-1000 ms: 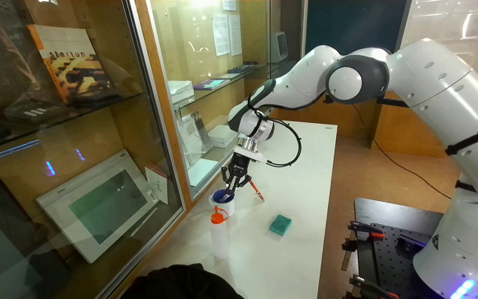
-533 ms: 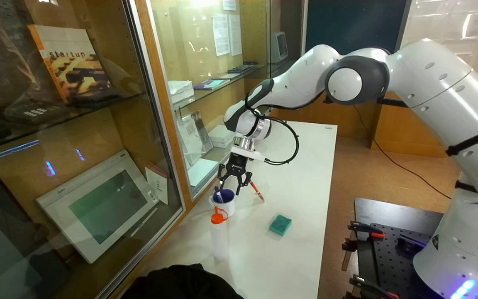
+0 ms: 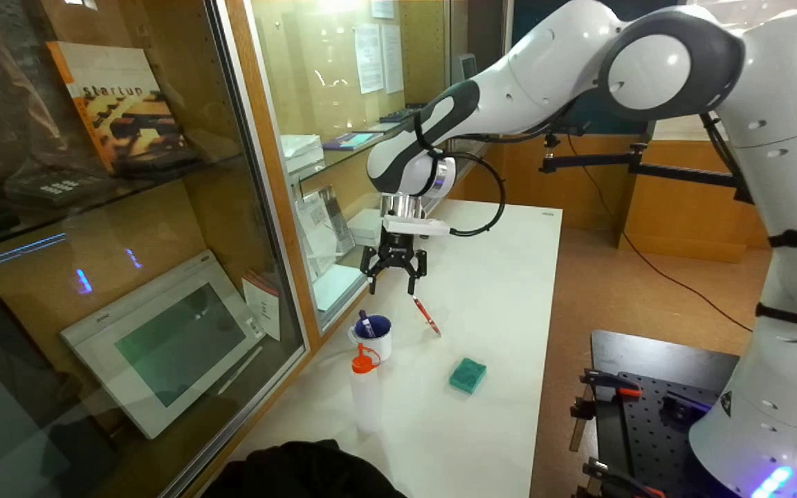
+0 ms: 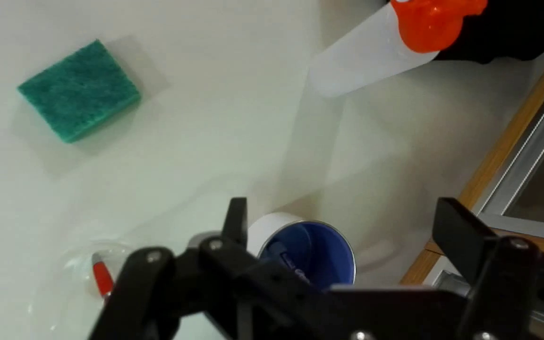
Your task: Cover the white bottle with the red lid and then transfer the marker from the cup to the mug
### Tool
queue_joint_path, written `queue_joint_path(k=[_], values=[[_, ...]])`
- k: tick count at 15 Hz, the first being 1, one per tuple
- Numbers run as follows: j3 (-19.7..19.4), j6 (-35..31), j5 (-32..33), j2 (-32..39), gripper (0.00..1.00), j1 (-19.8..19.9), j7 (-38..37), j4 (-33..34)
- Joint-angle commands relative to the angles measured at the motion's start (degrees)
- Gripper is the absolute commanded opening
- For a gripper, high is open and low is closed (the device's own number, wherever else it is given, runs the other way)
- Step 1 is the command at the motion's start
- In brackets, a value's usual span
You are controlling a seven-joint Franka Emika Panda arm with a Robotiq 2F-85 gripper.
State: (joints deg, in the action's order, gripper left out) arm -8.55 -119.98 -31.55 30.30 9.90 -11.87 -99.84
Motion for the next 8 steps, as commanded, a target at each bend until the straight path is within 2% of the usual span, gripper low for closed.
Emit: queue_joint_path(k=[1,8], values=[[-0.99,-6.79,7.73,-12.70,1.00,-3.86,-5.10,-12.86],[-0.10,-10.72,19.47,-23.39,1.00,-6.13,-14.47,-21.87]])
